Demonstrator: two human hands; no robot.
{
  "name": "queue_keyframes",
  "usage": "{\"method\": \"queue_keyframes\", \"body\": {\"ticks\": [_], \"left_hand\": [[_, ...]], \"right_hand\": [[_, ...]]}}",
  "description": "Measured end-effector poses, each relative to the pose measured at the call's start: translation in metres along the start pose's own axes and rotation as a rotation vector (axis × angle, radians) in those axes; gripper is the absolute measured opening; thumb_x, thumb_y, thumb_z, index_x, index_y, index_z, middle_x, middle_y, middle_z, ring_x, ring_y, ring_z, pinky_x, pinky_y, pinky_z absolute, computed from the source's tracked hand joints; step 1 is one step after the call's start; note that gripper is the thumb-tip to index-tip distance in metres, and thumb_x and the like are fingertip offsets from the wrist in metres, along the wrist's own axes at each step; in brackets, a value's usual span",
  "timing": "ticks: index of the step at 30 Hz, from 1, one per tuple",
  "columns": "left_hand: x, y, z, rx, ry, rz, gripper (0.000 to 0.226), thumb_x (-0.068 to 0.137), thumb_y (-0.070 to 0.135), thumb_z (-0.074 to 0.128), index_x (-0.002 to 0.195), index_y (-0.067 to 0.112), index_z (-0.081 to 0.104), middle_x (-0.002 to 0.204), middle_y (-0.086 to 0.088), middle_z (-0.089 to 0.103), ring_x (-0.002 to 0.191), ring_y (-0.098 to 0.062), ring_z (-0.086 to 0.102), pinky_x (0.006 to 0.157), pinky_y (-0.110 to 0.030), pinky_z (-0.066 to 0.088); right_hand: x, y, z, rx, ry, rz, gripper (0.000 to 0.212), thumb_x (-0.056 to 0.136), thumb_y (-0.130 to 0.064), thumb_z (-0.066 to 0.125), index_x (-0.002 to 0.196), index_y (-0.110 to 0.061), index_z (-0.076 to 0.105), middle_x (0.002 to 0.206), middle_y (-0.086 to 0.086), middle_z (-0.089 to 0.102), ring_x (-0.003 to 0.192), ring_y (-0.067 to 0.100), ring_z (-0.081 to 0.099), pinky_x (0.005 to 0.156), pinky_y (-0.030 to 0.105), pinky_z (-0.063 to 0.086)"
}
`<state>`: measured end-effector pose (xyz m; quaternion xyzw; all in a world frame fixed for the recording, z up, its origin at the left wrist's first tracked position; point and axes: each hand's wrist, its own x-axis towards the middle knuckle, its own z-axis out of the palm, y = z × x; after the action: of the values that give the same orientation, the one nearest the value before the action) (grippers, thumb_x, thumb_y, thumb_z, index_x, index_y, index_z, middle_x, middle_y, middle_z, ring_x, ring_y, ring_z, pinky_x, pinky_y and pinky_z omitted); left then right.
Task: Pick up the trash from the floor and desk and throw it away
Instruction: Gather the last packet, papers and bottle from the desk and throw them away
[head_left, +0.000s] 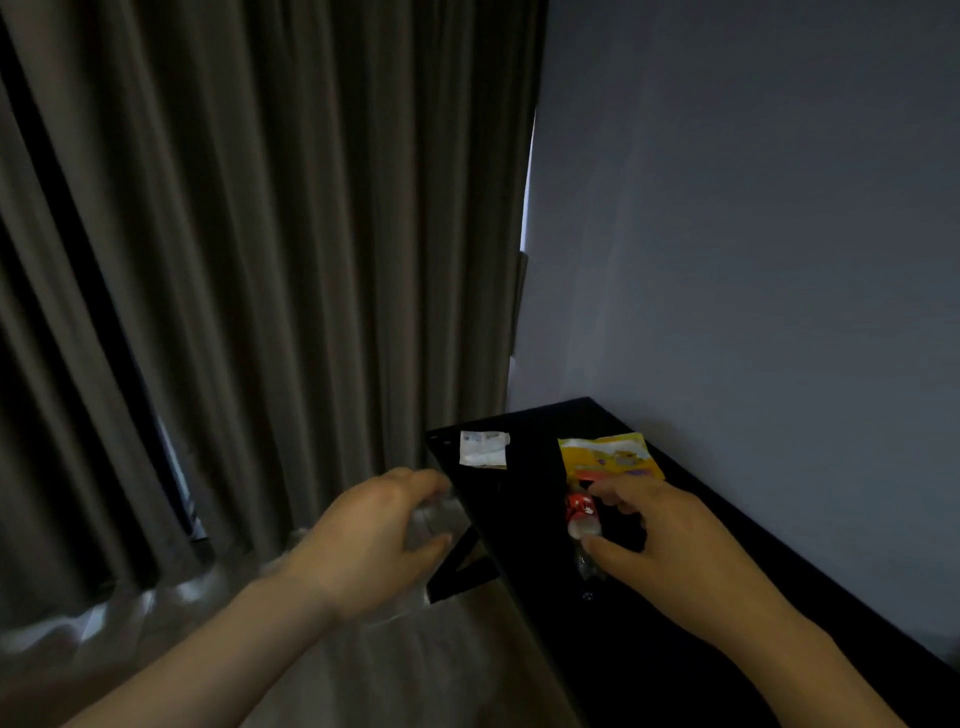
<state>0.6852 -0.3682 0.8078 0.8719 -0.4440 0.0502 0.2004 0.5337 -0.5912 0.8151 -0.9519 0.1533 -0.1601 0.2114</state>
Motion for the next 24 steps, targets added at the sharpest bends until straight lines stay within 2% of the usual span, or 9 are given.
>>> {"method": "queue_keyframes", "body": {"ticks": [7,13,17,20,24], "left_hand": [[0.094,-0.072,0.027,-0.050,-0.044,0.080,0.049,0.084,0.041,0.063,0.130,0.031,0.050,0.122,0.011,0.057,0.112,-0.003,0.055,0.094,-0.018,0.043],[0.173,-0.146,0.025,-0.097,-0.051,0.112,0.053,0.083,0.039,0.064,0.133,0.028,0.050,0.127,0.011,0.055,0.114,-0.004,0.055,0.095,-0.018,0.043],[0.216,-0.191,0.040,-0.129,-0.097,0.142,0.052,0.084,0.038,0.065,0.132,0.026,0.051,0.126,0.008,0.056,0.112,-0.007,0.055,0.094,-0.019,0.043],[0.242,-0.213,0.058,-0.147,-0.153,0.161,0.050,0.084,0.037,0.064,0.132,0.025,0.051,0.126,0.007,0.057,0.113,-0.008,0.056,0.095,-0.021,0.042],[0.285,-0.232,0.078,-0.167,-0.207,0.193,0.052,0.084,0.038,0.064,0.132,0.025,0.051,0.125,0.005,0.057,0.112,-0.009,0.056,0.096,-0.023,0.043]], "right_hand": [[0.089,0.014,0.043,0.017,0.026,0.088,0.051,0.079,-0.042,0.070,0.127,-0.032,0.055,0.119,-0.017,0.056,0.102,-0.002,0.054,0.090,0.018,0.046],[0.172,0.006,0.074,0.025,0.051,0.167,0.047,0.080,-0.039,0.069,0.124,-0.030,0.057,0.118,-0.017,0.058,0.106,-0.005,0.052,0.084,0.010,0.041],[0.213,0.006,0.099,0.014,0.054,0.241,0.045,0.079,-0.035,0.071,0.122,-0.026,0.060,0.113,-0.011,0.060,0.103,0.001,0.054,0.088,0.019,0.046],[0.235,0.010,0.114,0.028,0.044,0.296,0.045,0.079,-0.035,0.072,0.121,-0.027,0.060,0.110,-0.012,0.059,0.101,-0.001,0.053,0.085,0.015,0.045],[0.267,0.022,0.123,0.013,0.044,0.328,0.043,0.079,-0.033,0.073,0.120,-0.026,0.061,0.109,-0.012,0.059,0.100,0.002,0.056,0.083,0.022,0.051]]}}
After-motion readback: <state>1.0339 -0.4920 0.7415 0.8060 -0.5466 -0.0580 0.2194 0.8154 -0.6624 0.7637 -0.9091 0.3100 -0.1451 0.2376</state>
